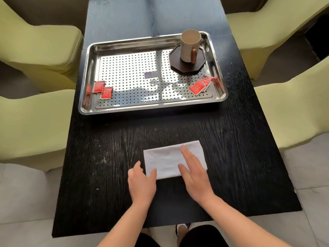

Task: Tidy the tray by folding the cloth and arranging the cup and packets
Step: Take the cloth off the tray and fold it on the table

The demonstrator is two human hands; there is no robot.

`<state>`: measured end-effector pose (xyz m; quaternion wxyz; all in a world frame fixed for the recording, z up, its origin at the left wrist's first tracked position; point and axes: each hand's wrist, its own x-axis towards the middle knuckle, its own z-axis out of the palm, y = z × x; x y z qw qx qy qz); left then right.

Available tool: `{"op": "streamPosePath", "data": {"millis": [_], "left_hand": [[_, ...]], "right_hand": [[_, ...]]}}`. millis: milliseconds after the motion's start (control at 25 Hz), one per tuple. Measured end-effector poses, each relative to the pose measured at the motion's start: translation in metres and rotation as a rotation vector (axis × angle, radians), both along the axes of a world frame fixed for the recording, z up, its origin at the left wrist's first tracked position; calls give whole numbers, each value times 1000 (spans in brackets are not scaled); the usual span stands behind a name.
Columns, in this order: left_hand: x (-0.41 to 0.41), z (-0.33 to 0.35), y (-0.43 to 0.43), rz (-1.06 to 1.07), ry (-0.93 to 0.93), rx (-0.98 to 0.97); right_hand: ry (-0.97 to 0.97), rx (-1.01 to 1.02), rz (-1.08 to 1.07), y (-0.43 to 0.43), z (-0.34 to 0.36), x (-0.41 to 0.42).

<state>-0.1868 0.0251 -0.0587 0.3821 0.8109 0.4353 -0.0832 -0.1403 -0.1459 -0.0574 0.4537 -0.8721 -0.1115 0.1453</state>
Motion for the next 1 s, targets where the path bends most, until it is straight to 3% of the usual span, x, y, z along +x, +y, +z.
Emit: {"op": "streamPosePath", "data": {"millis": [80, 200, 480, 760, 1000], "left_hand": [[7, 2, 0, 129, 56, -110], [15, 3, 3, 213, 103, -139], [16, 7, 1, 175, 86, -99], [16, 11, 18, 322, -80, -522], [20, 24, 10, 300, -163, -530]], "right_hand": [[308, 265, -197, 28, 6, 3], [456, 395, -294, 50, 9, 13], [500, 397, -325, 54, 6, 17], [531, 433, -312, 49, 2, 2], [513, 443, -389, 36, -3, -32]]}}
